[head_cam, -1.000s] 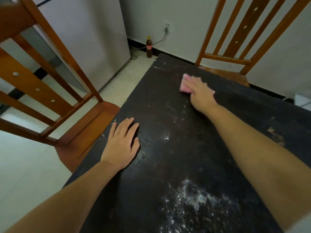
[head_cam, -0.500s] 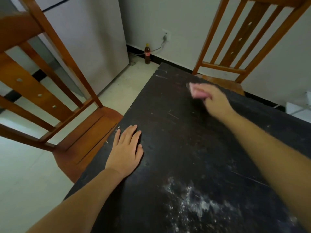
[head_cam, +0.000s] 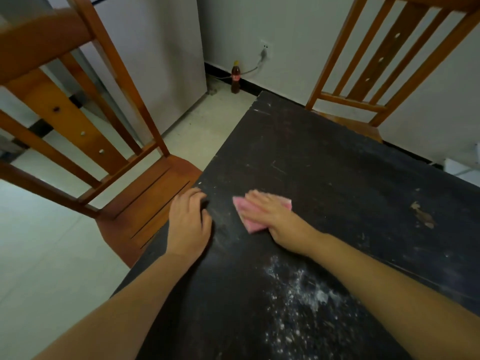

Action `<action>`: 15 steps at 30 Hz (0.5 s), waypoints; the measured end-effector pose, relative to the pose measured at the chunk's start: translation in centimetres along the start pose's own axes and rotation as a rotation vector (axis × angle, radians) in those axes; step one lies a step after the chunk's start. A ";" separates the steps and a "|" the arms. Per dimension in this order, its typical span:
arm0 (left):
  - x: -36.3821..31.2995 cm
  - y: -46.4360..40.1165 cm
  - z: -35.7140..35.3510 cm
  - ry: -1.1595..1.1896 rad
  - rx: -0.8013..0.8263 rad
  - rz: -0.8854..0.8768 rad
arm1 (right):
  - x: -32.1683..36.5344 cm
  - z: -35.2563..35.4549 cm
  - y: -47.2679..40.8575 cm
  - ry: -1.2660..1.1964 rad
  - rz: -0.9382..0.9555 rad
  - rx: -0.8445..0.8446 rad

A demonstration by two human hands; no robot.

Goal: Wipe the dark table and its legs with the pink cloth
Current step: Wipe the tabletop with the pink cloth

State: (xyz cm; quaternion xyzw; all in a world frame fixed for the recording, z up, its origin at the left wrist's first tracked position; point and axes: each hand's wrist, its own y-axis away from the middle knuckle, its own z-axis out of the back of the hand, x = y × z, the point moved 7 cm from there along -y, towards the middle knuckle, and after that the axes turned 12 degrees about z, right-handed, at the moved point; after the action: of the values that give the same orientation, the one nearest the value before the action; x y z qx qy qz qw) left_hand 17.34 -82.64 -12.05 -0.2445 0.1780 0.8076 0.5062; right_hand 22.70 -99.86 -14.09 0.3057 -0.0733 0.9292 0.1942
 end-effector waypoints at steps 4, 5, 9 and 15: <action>5.9 3.5 2.9 -0.139 -0.039 0.196 | 0.6 3.6 1.6 -0.220 -0.097 -0.076; 7.1 4.2 3.1 -0.162 -0.021 0.260 | -0.7 6.1 0.3 -0.209 -0.172 -0.192; 8.1 4.4 2.5 -0.181 0.053 0.328 | -7.6 11.1 -7.2 0.064 -0.378 -0.309; 8.0 4.3 2.8 -0.113 0.035 0.300 | 0.4 -0.4 -12.1 0.157 -0.070 -0.031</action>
State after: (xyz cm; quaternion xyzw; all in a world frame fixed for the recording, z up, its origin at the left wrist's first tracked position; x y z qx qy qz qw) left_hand 9.86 -77.11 -14.20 -0.1605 0.1977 0.8834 0.3933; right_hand 27.08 -88.61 -13.93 0.2311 -0.0616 0.9418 0.2363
